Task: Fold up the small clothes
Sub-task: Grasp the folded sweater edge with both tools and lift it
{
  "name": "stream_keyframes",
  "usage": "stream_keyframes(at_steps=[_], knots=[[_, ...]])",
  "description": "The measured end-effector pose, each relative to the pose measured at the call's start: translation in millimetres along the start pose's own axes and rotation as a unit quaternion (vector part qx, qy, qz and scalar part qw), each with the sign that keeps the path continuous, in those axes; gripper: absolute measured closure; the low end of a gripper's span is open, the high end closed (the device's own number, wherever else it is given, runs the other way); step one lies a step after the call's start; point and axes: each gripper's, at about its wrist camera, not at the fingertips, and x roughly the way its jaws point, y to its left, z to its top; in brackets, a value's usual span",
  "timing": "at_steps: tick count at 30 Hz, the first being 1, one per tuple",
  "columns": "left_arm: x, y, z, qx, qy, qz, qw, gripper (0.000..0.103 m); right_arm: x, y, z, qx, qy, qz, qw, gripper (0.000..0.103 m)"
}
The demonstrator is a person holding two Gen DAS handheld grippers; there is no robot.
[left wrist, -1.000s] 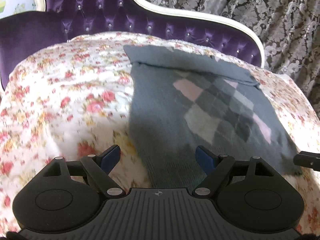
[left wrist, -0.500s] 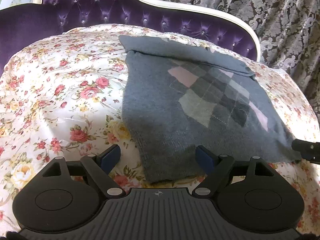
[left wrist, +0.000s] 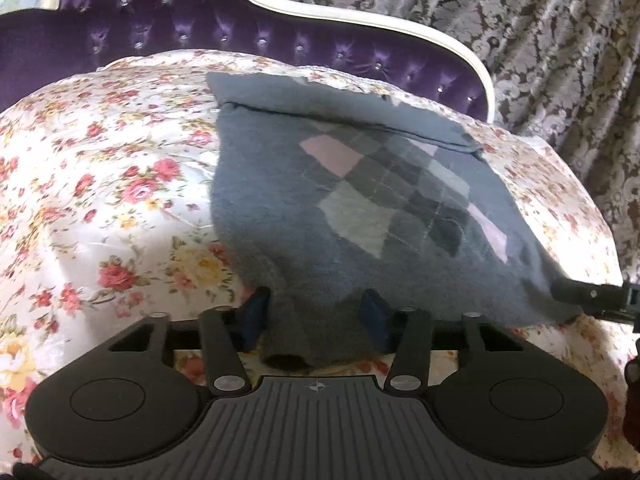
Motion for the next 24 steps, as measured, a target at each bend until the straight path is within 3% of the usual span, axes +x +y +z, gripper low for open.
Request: stream_keyframes(at_steps=[2, 3, 4, 6, 14, 24], knots=[[-1.9, 6.0, 0.2, -0.013, -0.002, 0.002, 0.9999, 0.071, -1.6, -1.8, 0.4, -0.001, 0.001, -0.01, 1.0, 0.045], [-2.3, 7.5, 0.8, -0.016, -0.003, 0.007, 0.9998, 0.082, -1.9, -2.9, 0.5, 0.0, 0.002, -0.014, 1.0, 0.05], [-2.9, 9.0, 0.7, -0.017, -0.004, 0.013, 0.9998, 0.095, -2.5, -4.6, 0.5, 0.001, 0.002, -0.02, 1.0, 0.062], [-4.8, 14.6, 0.4, -0.031, -0.009, 0.003, 0.9995, 0.097, -3.2, -8.2, 0.7, 0.005, 0.004, -0.037, 0.999, 0.091], [-34.0, 20.8, 16.0, -0.049, -0.06, -0.02, 0.9968, 0.098, -25.2, -16.1, 12.0, 0.044, -0.021, -0.001, 0.999, 0.091], [-45.4, 10.1, 80.0, -0.038, -0.133, -0.048, 0.9892, 0.098, -27.8, -9.9, 73.5, 0.065, -0.091, 0.054, 0.992, 0.091]])
